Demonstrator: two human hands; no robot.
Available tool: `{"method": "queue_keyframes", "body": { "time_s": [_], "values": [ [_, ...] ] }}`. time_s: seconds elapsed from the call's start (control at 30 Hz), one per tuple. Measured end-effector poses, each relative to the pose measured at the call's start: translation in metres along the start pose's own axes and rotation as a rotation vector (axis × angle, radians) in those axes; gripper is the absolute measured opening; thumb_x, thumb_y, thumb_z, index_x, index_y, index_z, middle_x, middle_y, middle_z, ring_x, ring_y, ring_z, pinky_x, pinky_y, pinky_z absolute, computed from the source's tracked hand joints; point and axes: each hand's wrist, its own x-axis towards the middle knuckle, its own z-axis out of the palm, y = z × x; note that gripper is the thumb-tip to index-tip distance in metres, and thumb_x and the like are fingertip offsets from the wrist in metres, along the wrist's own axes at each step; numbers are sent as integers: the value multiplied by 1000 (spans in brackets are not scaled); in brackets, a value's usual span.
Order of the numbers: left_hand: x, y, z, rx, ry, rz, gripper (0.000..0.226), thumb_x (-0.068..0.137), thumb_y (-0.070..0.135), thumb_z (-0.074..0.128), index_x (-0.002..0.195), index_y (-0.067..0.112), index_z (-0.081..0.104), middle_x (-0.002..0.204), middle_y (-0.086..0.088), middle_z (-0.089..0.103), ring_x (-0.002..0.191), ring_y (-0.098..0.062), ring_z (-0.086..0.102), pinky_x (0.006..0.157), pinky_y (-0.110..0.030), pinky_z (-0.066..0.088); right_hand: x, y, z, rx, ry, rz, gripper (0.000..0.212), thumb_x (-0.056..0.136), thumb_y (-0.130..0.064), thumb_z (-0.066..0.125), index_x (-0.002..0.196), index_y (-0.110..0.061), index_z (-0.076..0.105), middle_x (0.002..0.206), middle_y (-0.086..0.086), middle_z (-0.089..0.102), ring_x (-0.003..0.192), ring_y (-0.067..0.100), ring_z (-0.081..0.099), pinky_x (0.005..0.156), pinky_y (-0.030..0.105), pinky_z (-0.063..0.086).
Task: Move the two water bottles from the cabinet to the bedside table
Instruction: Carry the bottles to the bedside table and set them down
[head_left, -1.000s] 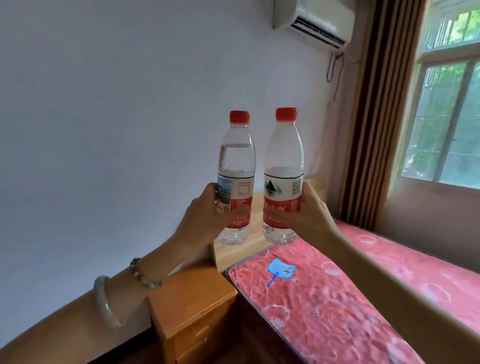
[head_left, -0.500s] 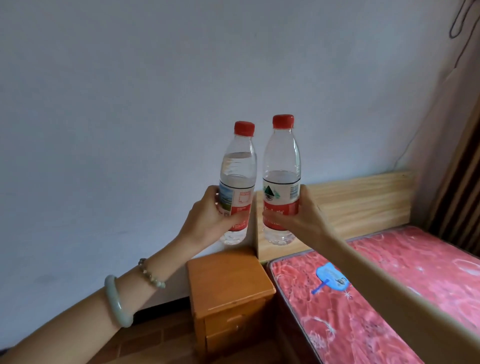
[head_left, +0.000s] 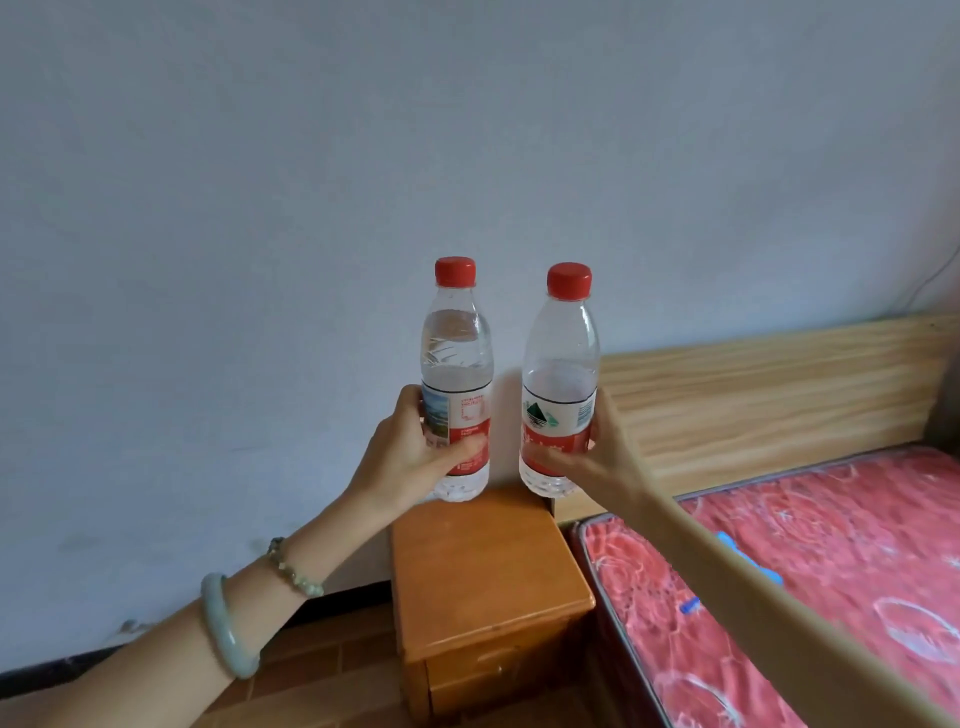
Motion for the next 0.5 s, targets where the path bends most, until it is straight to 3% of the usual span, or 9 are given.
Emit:
{"method": "queue_keyframes", "body": {
  "time_s": [0.3,0.5],
  "values": [
    [93,-89,39,-28,-48,-80,61,73,26,75,119,12,39,105,9,54,95,-8,57,70,-6,44,95,86,31,13,-60,121,65,60,-22,84,113,-21,46,101,-1,66,89,11,66,77,43,57],
    [128,-145,70,-39,-49,-158,62,69,25,78,117,12,41,108,5,55,96,-9,57,77,-16,47,133,148,47,0,-113,194,72,57,-34,83,116,-21,43,101,0,65,90,15,65,75,45,56]
  ]
}}
